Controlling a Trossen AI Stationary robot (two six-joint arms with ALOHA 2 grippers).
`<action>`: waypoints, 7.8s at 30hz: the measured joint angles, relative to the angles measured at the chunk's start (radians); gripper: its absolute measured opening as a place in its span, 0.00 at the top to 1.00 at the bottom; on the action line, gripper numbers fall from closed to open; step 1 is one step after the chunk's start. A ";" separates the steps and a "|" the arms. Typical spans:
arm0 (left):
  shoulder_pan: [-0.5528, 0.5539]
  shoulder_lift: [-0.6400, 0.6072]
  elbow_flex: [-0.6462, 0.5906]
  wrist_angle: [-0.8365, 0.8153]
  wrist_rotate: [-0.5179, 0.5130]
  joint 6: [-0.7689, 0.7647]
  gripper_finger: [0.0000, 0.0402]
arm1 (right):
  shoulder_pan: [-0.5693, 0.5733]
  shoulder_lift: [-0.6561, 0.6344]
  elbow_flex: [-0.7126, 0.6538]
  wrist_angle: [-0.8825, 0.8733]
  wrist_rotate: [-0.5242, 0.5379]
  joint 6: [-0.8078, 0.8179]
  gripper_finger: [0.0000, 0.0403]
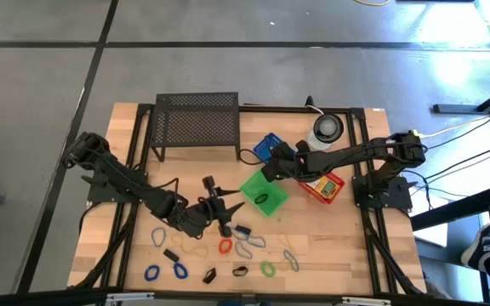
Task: Pick & Place Office Desk Supplies
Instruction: Put the yellow spring keychain into the blue basket, then put the yellow rubber band into the green basket
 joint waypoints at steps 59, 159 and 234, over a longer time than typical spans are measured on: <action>0.209 -0.032 0.000 -0.711 0.796 -0.437 0.58 | 0.016 -0.019 0.000 0.013 -0.053 -0.058 0.48; 0.065 0.094 -0.001 0.555 0.335 0.363 0.99 | 0.493 -0.211 0.000 0.583 -0.248 -0.605 0.49; -0.078 0.108 0.000 0.280 -0.184 0.154 0.66 | -0.005 -0.071 0.000 0.011 -0.061 -0.029 0.98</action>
